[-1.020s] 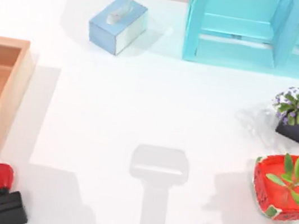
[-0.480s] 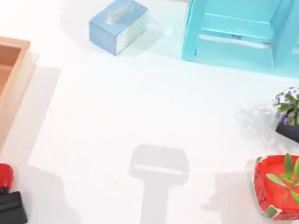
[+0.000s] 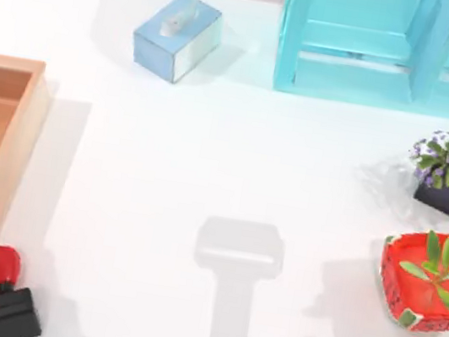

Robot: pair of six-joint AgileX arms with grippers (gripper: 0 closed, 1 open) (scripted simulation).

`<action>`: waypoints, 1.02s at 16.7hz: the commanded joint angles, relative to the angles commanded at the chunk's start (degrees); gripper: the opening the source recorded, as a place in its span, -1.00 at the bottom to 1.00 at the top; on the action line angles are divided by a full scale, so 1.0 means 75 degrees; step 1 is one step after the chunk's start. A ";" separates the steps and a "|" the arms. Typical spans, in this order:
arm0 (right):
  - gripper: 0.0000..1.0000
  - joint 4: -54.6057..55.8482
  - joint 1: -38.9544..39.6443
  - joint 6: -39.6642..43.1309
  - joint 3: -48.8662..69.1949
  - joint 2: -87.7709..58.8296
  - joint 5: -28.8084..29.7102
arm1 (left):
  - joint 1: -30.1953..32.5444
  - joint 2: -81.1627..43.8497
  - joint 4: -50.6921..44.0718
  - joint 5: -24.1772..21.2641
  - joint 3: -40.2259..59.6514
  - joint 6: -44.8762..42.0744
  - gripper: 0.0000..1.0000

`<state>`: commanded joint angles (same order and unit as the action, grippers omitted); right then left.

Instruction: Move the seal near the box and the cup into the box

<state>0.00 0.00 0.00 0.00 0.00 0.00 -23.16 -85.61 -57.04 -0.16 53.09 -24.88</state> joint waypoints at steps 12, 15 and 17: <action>1.00 0.0000 0.0000 0.0000 0.0000 0.0000 0.0000 | -0.0043 -0.0159 0.0447 -0.0004 -0.0380 -0.0004 -0.25; 1.00 0.0000 0.0000 0.0000 0.0000 0.0000 0.0000 | -0.0043 -0.0159 0.0447 -0.0004 -0.0380 -0.0004 0.21; 1.00 0.0000 0.0000 0.0000 0.0000 0.0000 0.0000 | -0.0043 -0.0159 0.0447 -0.0004 -0.0380 -0.0004 0.51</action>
<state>0.00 0.00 0.00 0.00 0.00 0.00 -23.48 -86.81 -53.69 -0.19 50.25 -24.91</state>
